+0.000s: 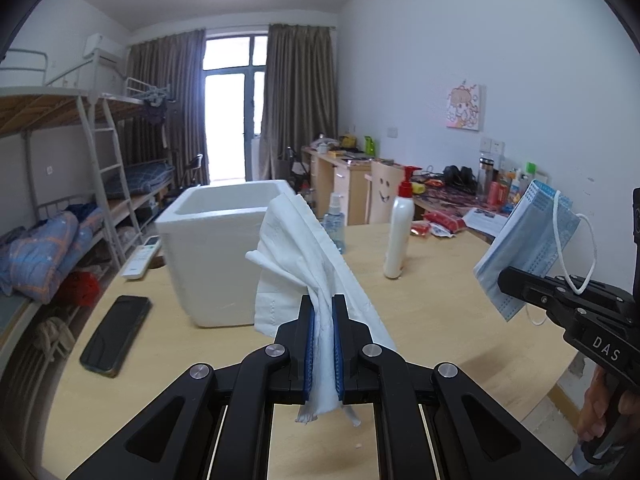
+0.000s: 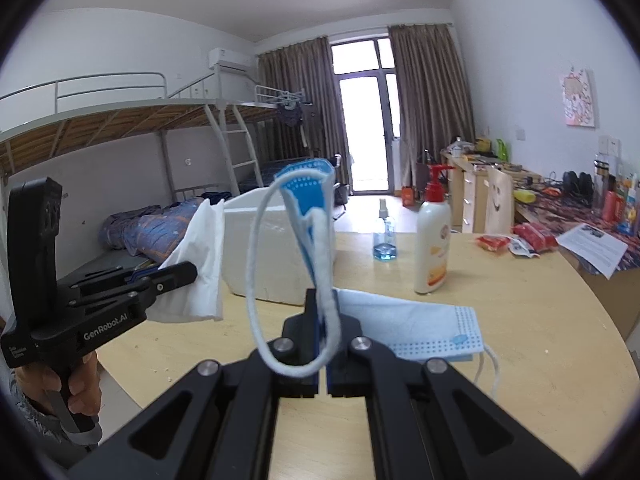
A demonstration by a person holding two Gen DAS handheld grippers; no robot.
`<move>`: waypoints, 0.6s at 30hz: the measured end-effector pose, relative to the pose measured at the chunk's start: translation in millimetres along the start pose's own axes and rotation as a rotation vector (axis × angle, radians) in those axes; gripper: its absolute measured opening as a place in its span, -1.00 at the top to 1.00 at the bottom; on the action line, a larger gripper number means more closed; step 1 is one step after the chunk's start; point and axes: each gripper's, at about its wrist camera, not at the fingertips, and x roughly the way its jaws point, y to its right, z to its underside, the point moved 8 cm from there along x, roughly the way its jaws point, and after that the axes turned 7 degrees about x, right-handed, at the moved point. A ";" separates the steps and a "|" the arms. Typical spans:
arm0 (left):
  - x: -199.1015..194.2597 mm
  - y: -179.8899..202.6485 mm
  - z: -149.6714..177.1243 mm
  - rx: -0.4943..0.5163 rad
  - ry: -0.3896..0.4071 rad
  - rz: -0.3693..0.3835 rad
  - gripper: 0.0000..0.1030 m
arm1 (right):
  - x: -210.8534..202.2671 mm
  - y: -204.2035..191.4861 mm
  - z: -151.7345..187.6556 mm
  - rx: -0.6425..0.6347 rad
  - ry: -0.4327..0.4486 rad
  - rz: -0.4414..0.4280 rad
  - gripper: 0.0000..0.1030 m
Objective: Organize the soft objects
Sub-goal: 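Carry the tissues and mask with both tools over the white foam box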
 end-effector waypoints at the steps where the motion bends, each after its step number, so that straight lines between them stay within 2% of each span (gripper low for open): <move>1: -1.4 -3.2 0.7 -0.004 -0.001 -0.008 0.83 | 2.0 -2.8 -0.3 -0.003 -0.001 -0.007 0.93; 18: -38.1 -54.4 14.1 -0.052 0.019 -0.134 0.83 | 20.1 -57.4 3.1 -0.062 -0.022 -0.131 0.93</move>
